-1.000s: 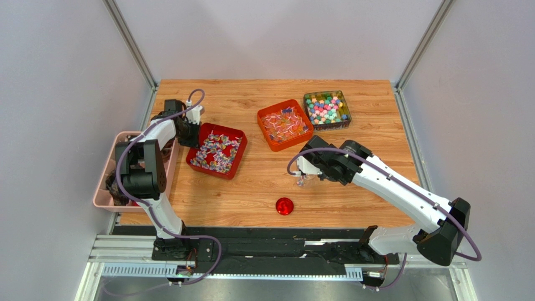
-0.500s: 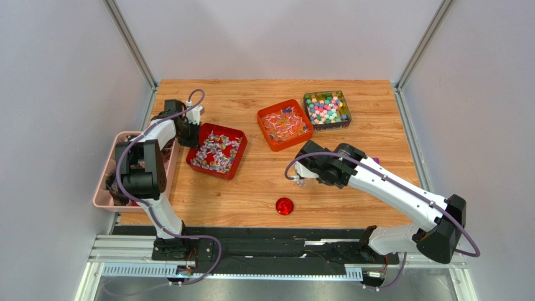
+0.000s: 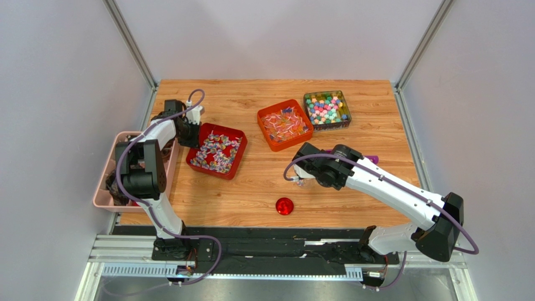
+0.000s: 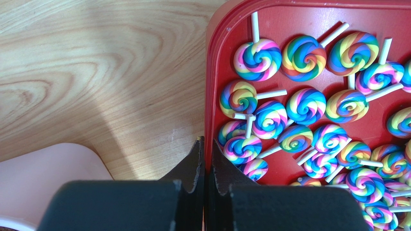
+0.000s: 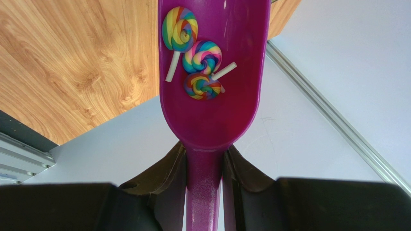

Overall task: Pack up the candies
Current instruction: Place the fake candies in the packing bottle.

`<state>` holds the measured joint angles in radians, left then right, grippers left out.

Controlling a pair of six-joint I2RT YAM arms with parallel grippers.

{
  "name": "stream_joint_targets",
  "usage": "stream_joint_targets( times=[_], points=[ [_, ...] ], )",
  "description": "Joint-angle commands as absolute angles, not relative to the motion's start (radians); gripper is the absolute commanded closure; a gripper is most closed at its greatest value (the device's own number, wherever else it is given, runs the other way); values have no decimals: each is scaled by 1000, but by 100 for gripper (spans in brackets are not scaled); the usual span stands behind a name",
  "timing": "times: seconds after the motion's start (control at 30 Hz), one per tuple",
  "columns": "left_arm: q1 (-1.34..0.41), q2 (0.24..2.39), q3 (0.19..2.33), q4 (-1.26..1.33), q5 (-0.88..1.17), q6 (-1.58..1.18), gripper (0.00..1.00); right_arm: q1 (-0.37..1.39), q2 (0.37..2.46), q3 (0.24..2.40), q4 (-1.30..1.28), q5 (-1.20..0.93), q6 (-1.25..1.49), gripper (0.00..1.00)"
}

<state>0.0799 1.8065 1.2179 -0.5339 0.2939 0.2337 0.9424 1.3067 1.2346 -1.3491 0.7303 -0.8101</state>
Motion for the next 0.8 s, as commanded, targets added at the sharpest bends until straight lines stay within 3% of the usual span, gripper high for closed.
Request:
stream_joint_targets(
  times=[0.0,0.77],
  points=[
    [80,1743,1227,-514,351,215,100,956,1305,1233,-1667,813,-839,100],
    [80,1743,1224,-511,351,216,100,1017,1339,1221,-1667,884,-839,100]
  ],
)
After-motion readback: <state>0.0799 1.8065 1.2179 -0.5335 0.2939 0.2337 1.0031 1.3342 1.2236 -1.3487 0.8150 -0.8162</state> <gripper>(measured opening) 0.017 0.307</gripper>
